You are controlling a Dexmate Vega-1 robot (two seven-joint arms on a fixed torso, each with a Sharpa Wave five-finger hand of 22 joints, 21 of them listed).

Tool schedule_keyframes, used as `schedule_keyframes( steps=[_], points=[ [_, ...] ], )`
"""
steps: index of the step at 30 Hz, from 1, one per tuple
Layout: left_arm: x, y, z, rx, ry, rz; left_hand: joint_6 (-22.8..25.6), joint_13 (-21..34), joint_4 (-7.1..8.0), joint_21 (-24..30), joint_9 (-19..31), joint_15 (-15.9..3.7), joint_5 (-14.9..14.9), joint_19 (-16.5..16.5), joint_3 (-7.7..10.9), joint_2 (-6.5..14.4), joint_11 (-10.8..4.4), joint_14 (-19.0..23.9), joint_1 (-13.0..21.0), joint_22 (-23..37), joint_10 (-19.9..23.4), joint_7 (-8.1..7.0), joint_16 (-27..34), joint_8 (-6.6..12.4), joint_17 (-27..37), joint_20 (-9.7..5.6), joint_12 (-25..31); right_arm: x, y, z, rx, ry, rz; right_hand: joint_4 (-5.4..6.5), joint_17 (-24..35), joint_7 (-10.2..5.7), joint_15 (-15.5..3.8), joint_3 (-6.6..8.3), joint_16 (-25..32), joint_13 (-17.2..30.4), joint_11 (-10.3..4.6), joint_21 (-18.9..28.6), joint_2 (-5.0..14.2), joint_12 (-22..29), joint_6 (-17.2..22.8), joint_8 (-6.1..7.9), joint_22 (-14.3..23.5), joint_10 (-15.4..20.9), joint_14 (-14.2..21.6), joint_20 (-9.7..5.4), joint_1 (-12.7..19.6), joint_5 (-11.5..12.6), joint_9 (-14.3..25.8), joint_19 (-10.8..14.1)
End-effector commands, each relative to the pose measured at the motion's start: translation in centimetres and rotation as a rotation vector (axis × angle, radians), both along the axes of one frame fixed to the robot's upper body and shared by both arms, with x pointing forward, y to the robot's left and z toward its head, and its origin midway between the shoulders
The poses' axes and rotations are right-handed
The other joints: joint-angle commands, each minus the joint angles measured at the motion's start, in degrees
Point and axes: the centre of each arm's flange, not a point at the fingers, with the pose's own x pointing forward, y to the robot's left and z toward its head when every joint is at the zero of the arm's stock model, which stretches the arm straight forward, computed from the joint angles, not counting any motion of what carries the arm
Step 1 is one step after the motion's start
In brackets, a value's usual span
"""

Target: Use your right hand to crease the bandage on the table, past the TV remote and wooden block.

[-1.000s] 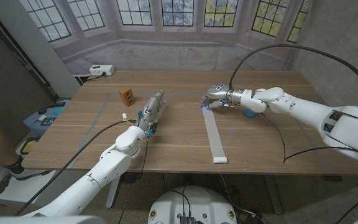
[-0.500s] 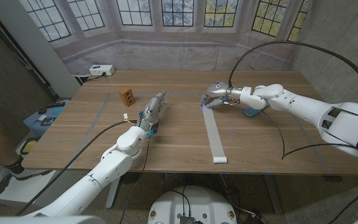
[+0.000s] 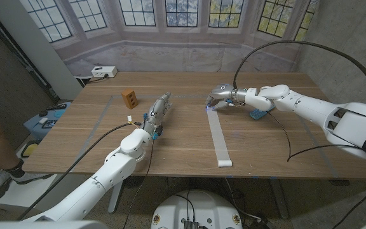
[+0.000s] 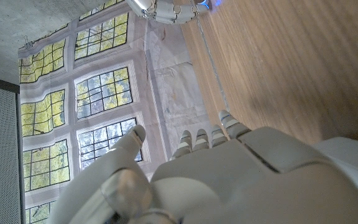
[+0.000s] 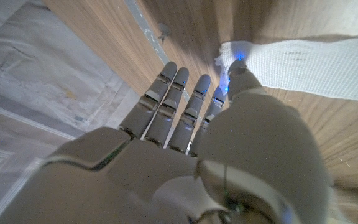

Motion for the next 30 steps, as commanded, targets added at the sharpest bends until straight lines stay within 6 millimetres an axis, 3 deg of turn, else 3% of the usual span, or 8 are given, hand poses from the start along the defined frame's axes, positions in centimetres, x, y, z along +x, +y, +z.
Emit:
schedule_keyframes(
  steps=[1,9,30],
  points=[
    [0.07,0.04,-0.11,-0.003,0.001,-0.007,0.4,0.1,-0.29,-0.2,0.3,0.09,0.1,0.5,0.01,-0.2,0.14,0.5,0.6,0.1,0.4,0.23,-0.2,0.3,0.1,0.22,0.1,-0.25,0.18,-0.04,0.001,0.003,-0.004,0.02,-0.1,0.06,-8.54,0.57,-0.2,-0.3,-0.28,-0.2,-0.16,-1.0,0.1,0.64,-0.1,-1.5,-0.8,-3.87,-0.7,0.3,0.1,-0.4],
    [0.02,0.22,-0.15,-0.004,-0.001,-0.008,0.4,0.1,-0.39,-0.2,0.3,0.08,0.1,0.5,-0.06,-0.2,0.08,0.5,0.7,0.1,0.4,0.25,-0.2,0.27,0.1,0.19,0.1,-0.24,0.45,-0.02,0.0,0.006,-0.01,-0.08,-0.4,0.05,-8.48,0.97,-0.3,-1.2,-0.34,-0.4,-0.49,-2.3,1.1,1.14,-0.1,-3.0,-1.9,-3.71,-1.2,0.3,0.1,-1.0],
    [-0.05,0.5,-0.22,-0.004,0.001,-0.009,0.6,0.1,-0.59,-0.2,0.3,0.02,0.1,0.5,-0.29,-0.1,0.14,0.4,0.8,0.1,0.1,0.17,-0.2,0.26,0.1,0.16,0.0,0.52,1.07,-0.43,0.008,0.006,-0.007,-0.64,-0.4,0.38,-8.86,2.09,0.5,-2.7,-0.67,-0.2,-0.21,-2.8,7.7,3.32,-0.1,-2.5,-2.2,-4.05,-0.6,0.4,0.1,-1.1]
  ],
)
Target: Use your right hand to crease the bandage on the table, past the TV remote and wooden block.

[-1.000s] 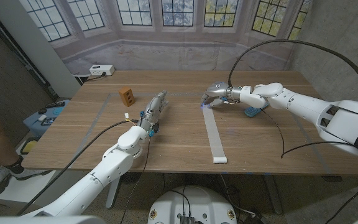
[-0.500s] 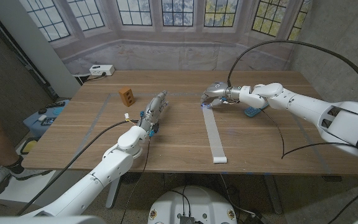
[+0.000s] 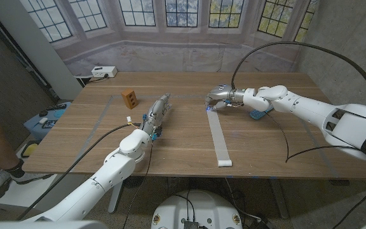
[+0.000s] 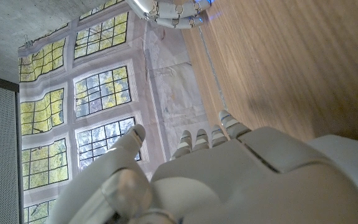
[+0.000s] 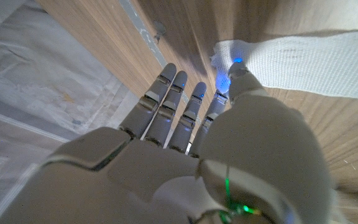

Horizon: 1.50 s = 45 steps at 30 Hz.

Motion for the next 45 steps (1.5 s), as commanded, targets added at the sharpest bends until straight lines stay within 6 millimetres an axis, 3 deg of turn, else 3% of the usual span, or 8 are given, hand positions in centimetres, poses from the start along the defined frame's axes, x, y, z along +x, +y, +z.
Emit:
schedule_keyframes(
  steps=[1,18,45],
  points=[
    [0.0,0.1,0.1,0.001,-0.003,-0.005,0.6,0.1,-0.38,-0.2,0.3,0.05,0.1,0.5,-0.05,-0.1,0.14,0.4,0.8,0.1,0.1,0.17,-0.2,0.25,0.1,0.14,0.0,0.3,0.3,-0.1,0.004,-0.005,0.005,-0.21,0.2,0.04,-9.54,0.67,0.6,-0.2,-0.51,0.1,0.24,0.1,1.6,0.83,0.1,0.6,-0.1,-4.09,0.6,0.4,0.1,-0.2],
    [0.1,-0.3,0.3,0.011,-0.008,-0.021,0.7,0.2,-0.53,-0.2,0.3,0.08,0.1,0.5,-0.19,-0.1,0.28,0.4,0.9,0.1,0.1,0.1,-0.1,0.24,0.1,0.23,0.0,-0.5,0.2,0.4,0.019,-0.038,0.026,-0.31,1.1,1.53,-9.86,0.65,2.0,-1.6,-0.96,0.6,0.65,0.7,9.3,3.73,0.2,4.0,0.9,-5.0,1.7,0.2,0.7,0.7],
    [0.1,0.0,0.3,0.016,-0.02,-0.041,0.6,0.2,-0.73,-0.3,0.3,0.04,0.1,0.5,-0.42,0.0,0.19,0.4,1.1,0.2,0.1,0.1,-0.2,0.18,0.1,0.26,0.0,-2.9,0.6,0.0,0.05,-0.078,-0.019,-0.32,1.0,1.91,-9.98,0.6,2.2,-2.3,-1.5,0.7,0.88,0.8,11.5,4.5,0.2,6.0,1.7,-5.32,2.4,0.2,0.8,1.1]
  ],
)
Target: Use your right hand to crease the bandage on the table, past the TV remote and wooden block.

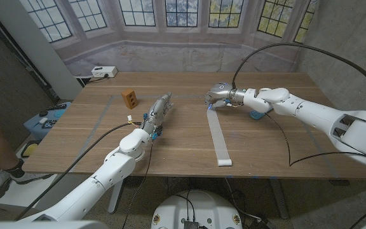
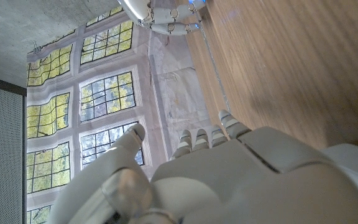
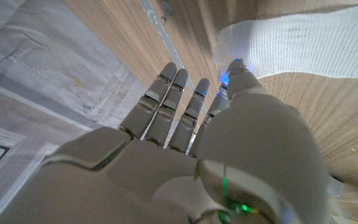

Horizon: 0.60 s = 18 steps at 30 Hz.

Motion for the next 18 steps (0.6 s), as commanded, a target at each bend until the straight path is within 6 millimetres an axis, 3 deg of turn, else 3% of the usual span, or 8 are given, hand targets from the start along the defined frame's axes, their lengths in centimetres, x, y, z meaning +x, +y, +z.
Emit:
schedule_keyframes(
  steps=[1,18],
  points=[
    [-0.2,0.4,0.0,0.001,-0.007,-0.008,0.3,0.2,-0.19,0.1,0.3,0.08,0.1,0.1,0.14,0.1,0.18,0.4,0.6,0.2,0.1,0.4,-0.2,0.18,0.1,0.27,0.0,-1.2,0.5,-0.3,0.015,-0.019,-0.025,0.05,0.2,0.1,-9.86,0.22,0.4,-0.1,-0.08,0.5,0.03,0.3,0.8,0.46,0.1,0.8,0.9,-5.35,0.7,0.0,0.1,0.7],
    [0.0,2.1,0.4,-0.001,-0.031,-0.01,0.3,0.2,-0.43,0.1,0.3,0.08,0.1,0.0,0.08,0.0,0.12,0.3,0.8,0.1,0.0,0.45,-0.2,0.16,0.1,0.21,0.0,-2.9,1.7,-0.4,0.039,-0.049,-0.069,0.08,-0.2,0.57,-9.77,0.26,0.1,-0.4,-0.24,0.5,-0.16,0.3,2.0,0.81,0.1,1.6,1.0,-5.34,0.9,0.0,0.1,0.8]
  ],
)
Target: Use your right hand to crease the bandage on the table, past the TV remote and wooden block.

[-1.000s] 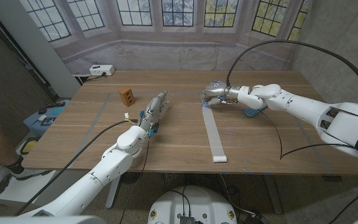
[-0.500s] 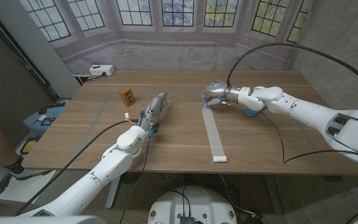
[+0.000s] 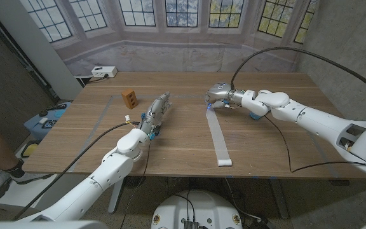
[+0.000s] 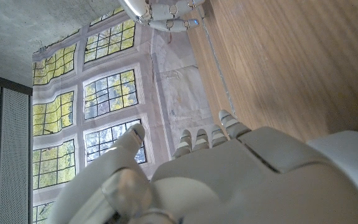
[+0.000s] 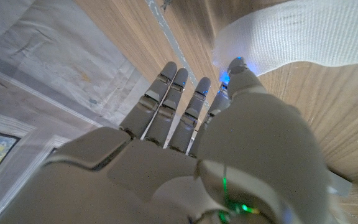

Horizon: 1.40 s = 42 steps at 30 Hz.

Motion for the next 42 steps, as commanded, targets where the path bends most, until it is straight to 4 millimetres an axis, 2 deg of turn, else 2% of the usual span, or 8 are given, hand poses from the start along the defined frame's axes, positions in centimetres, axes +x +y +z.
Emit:
schedule_keyframes(
  steps=[1,42],
  points=[
    [0.2,1.1,0.3,0.0,-0.015,-0.004,0.3,0.2,-0.45,0.1,0.3,0.07,0.1,0.0,0.07,0.0,0.13,0.3,0.8,0.2,0.0,0.42,-0.2,0.16,0.1,0.2,0.0,-1.3,0.7,-0.1,0.018,-0.024,-0.036,0.09,0.1,0.14,-9.65,0.27,0.1,0.1,0.05,0.5,-0.08,0.3,0.9,0.32,0.1,0.7,0.6,-5.23,0.8,0.0,0.2,0.3],
    [1.2,2.4,1.4,0.007,-0.059,-0.043,0.2,0.2,-0.92,-0.1,0.3,0.5,0.2,-0.3,0.02,0.2,0.35,-0.8,1.4,0.1,-0.7,0.43,-0.4,0.08,0.1,0.34,-0.3,-5.4,2.8,-0.8,0.138,-0.09,-0.186,0.05,-0.5,0.64,-9.5,0.67,-0.5,-0.4,1.32,0.4,-0.93,-0.1,3.0,0.67,0.1,1.4,1.0,-5.0,0.8,0.0,-0.2,0.1]
  ],
)
